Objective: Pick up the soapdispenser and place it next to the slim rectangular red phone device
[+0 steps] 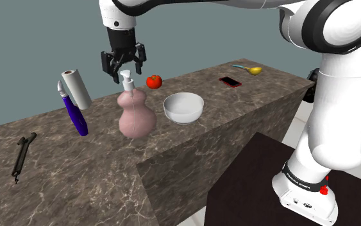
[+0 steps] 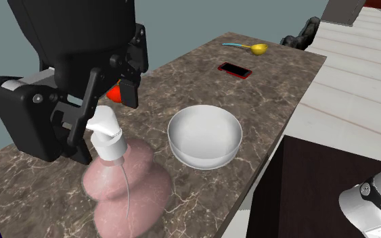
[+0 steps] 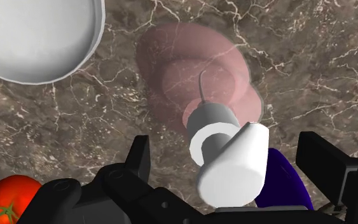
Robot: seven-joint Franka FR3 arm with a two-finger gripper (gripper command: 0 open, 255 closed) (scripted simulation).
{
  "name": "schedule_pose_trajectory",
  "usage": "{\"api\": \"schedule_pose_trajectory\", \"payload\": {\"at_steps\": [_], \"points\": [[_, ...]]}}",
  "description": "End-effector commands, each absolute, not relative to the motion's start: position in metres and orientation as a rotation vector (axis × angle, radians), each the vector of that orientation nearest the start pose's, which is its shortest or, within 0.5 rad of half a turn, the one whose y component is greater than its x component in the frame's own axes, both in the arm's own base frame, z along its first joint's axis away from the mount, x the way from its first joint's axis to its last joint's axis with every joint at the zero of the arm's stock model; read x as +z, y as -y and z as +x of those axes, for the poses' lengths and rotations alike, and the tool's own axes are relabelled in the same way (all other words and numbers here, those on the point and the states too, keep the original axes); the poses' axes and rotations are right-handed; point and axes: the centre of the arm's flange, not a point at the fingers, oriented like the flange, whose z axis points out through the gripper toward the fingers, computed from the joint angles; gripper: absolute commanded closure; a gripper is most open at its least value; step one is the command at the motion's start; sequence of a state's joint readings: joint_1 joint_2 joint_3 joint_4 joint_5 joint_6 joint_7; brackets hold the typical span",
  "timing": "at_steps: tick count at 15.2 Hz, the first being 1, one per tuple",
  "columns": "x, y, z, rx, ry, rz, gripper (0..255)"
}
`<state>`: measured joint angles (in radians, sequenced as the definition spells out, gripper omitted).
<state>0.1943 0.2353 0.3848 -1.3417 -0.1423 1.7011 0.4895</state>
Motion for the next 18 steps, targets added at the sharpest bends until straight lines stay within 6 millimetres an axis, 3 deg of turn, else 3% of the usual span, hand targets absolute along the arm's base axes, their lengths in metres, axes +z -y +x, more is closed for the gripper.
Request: {"api": "schedule_pose_trajectory", "payload": {"at_steps": [1, 8, 9, 18], "points": [[0.6071, -0.3105, 0.5567, -0.233, 0.128, -3.106, 0], [0.6072, -0.3105, 0.5567, -0.233, 0.128, -3.106, 0], [0.6072, -0.3105, 0.5567, -0.233, 0.128, -3.106, 255], [0.6071, -0.3106, 0.5567, -0.233, 0.128, -3.106, 255]]}}
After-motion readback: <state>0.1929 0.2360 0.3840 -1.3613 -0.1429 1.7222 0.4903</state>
